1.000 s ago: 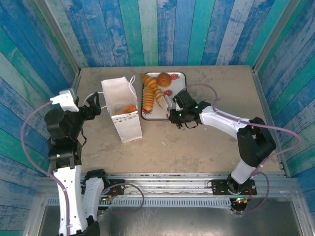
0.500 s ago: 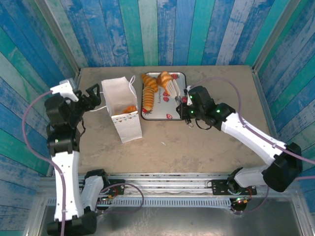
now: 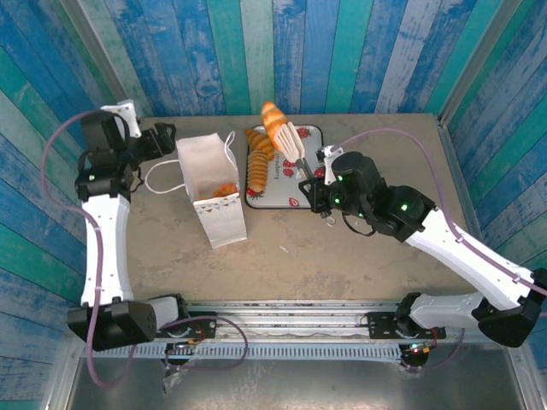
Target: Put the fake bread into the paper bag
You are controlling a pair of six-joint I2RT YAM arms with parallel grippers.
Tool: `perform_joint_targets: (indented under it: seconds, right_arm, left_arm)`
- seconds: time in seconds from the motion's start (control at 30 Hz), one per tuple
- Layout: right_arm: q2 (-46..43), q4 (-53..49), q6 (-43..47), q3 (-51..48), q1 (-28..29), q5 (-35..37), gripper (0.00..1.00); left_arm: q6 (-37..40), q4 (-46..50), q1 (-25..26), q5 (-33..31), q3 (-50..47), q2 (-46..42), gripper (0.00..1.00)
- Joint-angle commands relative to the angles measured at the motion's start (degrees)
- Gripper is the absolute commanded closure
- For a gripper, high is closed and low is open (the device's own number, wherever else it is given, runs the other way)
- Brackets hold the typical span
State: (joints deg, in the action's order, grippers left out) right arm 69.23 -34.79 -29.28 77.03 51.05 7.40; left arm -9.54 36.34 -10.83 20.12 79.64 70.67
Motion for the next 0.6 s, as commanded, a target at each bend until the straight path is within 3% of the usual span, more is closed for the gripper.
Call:
perform_joint_targets:
  seconds: [0.0,0.17,0.57]
  right_arm:
    - [-1.64,1.5,2.99,4.2,2.08,3.02,0.87]
    - [-1.17,4.86,7.68,6.98,7.71,6.63,0.87]
    - [5.84,10.25,15.84,11.78,17.39,9.23,0.88]
  left_arm:
    - [4.16,4.14,-0.24,0.73,1.54,4.33,0.13]
    - [3.75,2.53,-0.24,4.61,1.01,7.05,0.14]
    - [3.83,2.19,-0.24,6.5,0.17,11.04,0.23]
